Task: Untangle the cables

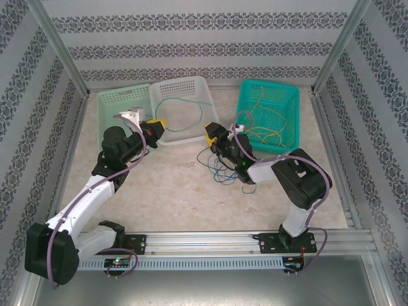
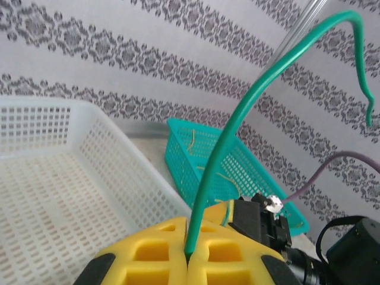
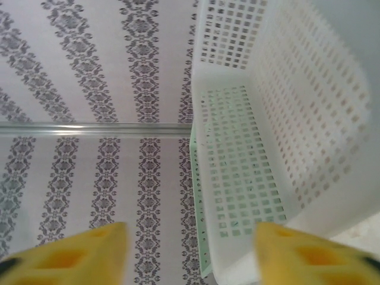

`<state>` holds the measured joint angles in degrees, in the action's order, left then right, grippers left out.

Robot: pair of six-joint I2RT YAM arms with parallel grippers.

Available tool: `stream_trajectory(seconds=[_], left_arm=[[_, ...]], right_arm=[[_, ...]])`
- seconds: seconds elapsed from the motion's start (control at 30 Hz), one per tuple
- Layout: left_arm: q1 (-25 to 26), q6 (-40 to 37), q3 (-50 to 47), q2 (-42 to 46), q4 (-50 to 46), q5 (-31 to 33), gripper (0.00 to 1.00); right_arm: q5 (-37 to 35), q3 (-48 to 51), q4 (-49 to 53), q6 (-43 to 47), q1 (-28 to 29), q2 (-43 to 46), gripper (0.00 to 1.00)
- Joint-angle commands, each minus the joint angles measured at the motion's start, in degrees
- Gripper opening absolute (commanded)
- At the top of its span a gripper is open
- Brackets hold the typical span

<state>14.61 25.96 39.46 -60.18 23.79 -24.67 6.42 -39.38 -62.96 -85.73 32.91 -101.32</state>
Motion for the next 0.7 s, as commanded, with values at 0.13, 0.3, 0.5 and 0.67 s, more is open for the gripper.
stream_trajectory(seconds=[0.13, 0.3, 0.5, 0.67], left_arm=[[0.05, -1.41, 6.5, 0.94, -9.09, 7.04, 0.0], [0.14, -1.29, 12.59, -4.35, -17.9, 7.89, 0.0], [3.64, -5.98, 17.76, -9.68, -24.84, 6.46, 0.0], [6.43, -8.37, 19.45, -11.27, -29.03, 7.9, 0.0]], right_arm=[[-7.64, 0.49, 10.47, 20.49, 3.72, 15.61, 0.97], [-8.55, -4.68, 20.06, 33.95, 8.43, 22.17, 0.76], [-3.06, -14.14, 22.26, 31.57, 8.83, 18.02, 0.68], [-1.92, -21.19, 25.68, 30.52, 8.38, 13.77, 0.68]])
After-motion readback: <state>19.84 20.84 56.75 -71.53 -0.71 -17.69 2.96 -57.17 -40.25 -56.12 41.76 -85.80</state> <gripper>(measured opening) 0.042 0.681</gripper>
